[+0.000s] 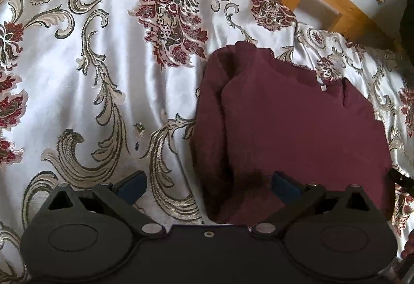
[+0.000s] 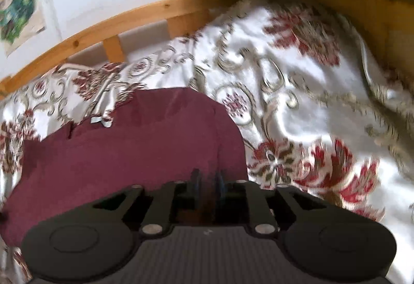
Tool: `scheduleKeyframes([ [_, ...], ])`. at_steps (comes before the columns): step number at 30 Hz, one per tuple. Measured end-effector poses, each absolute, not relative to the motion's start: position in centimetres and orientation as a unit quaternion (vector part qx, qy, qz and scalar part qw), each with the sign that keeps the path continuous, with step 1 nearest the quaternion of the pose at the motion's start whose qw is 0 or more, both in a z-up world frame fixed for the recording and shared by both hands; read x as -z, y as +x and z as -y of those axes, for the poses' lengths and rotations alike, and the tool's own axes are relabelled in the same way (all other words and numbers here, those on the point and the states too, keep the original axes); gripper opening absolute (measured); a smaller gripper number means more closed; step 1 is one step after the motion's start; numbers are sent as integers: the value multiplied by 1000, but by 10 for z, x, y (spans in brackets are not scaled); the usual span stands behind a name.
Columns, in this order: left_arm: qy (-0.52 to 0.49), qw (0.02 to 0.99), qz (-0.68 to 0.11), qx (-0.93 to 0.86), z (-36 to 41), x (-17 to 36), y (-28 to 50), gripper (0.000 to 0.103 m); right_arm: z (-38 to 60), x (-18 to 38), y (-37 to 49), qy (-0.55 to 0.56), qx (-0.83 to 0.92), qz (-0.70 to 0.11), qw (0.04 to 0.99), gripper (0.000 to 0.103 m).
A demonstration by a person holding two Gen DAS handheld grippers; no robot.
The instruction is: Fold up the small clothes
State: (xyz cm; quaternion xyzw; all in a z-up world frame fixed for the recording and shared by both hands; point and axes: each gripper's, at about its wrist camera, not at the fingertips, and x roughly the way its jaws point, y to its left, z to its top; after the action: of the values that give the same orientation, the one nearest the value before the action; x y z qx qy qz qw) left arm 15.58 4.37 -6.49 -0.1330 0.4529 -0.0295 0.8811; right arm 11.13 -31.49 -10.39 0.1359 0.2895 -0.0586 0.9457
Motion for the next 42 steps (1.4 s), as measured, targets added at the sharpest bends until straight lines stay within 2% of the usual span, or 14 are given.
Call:
scheduleKeyframes([
  [1,-136,881,-452,31,-44,65,157,102,311,101,110,125,56,-283,949,44],
  [2,-137,881,-451,31,-44,65,157,102,306,99,108,113,53,-273,954,57],
  [4,-140,880,-453,32,-44,66,159,102,298,94,105,94,44,-260,960,67],
  [6,-143,879,-455,32,-44,68,161,102,288,90,104,70,33,-251,965,81],
  [12,-148,874,-463,23,-45,74,165,102,254,86,103,30,-12,-247,968,103],
  [22,-181,870,-457,42,-48,77,172,102,220,97,107,-7,-62,-249,967,103],
  [29,-161,879,-447,52,-38,85,192,102,217,106,119,-23,-67,-249,966,103],
  [36,-164,873,-457,46,-39,96,211,102,205,127,134,-55,-78,-306,947,103],
  [42,-148,875,-458,48,-35,96,208,102,202,132,135,-61,-76,-303,948,103],
])
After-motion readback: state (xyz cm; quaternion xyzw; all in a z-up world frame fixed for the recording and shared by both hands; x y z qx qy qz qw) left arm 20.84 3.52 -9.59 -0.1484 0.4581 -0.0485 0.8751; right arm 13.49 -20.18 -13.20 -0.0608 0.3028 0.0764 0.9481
